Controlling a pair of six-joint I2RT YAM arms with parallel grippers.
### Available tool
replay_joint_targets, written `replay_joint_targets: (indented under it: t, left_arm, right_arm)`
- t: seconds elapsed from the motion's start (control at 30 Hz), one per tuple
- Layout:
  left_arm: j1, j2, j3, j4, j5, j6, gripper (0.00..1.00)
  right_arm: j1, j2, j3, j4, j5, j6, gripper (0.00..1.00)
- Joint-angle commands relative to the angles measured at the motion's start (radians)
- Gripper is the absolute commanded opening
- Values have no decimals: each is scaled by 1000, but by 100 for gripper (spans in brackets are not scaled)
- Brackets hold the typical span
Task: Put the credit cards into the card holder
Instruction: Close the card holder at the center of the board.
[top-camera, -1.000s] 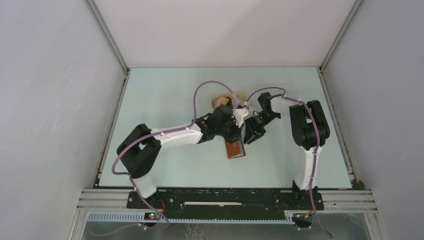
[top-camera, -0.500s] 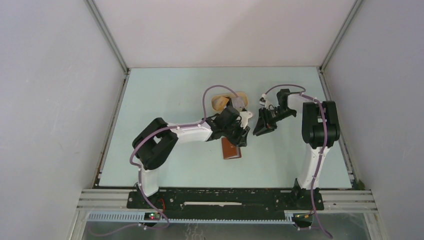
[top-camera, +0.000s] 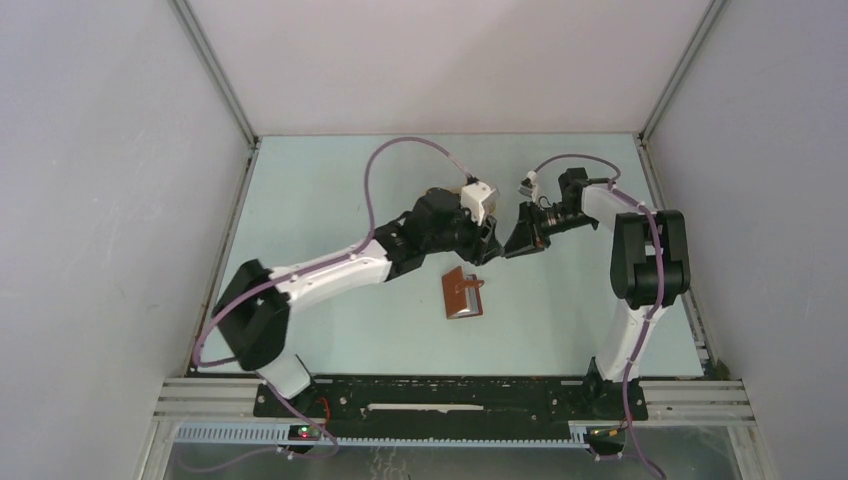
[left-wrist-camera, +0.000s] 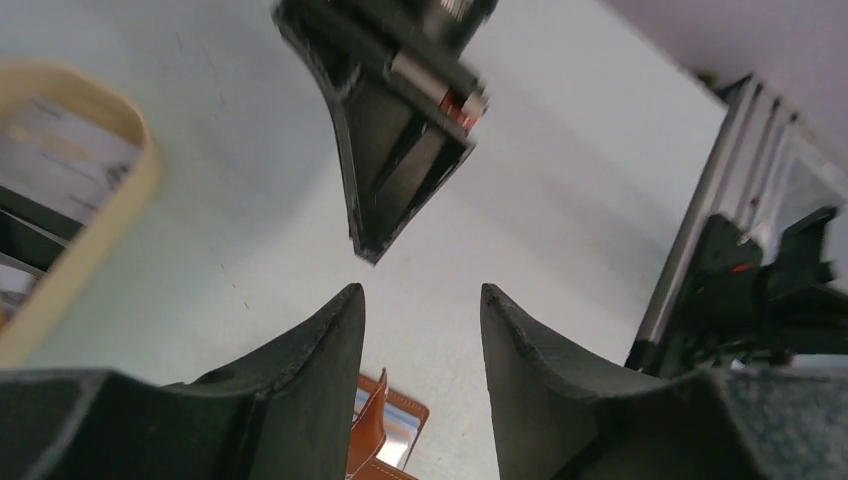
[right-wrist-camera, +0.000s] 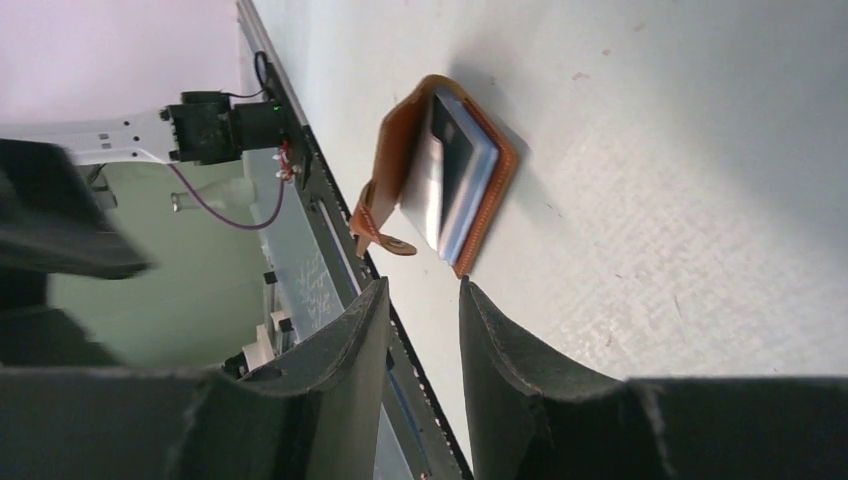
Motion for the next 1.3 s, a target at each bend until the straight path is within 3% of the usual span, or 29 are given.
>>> replay_joint_targets:
  t: [0.0,0.1,0.23,0.4,0.57,0.9,1.1,1.27]
  left_arm:
    - [13,-163,-60,63,-80,-11,51]
    - [52,-248,-147,45,-136,-46,51]
    - [130,-346,-336,89,-115,-179,50]
    - [139,-320,-465,170,-41,-265,46]
    - [129,-208,-469,191,-10,-315,42]
    - [105,-58,-364,48,-24,-304,40]
    - [89,-13,-303,-23,-29,-286,40]
    - [86,11,-276,-72,-41,-283,40]
  right_arm:
    - [3,-55,-8,-16,-111,-60,40]
    - [22,-66,-8,-34,-137,-88,41]
    - [76,-59,-7,-37,-106,-102,52]
    - [137,-2,21,-84,-83,-138,56]
    - [191,32,31,-99,-52,-148,57]
    - [233,62,31,-72,23,-115,57]
    - [241,71,36,-67,11,-109,51]
    - [237,73,49,-86,14,-124,36]
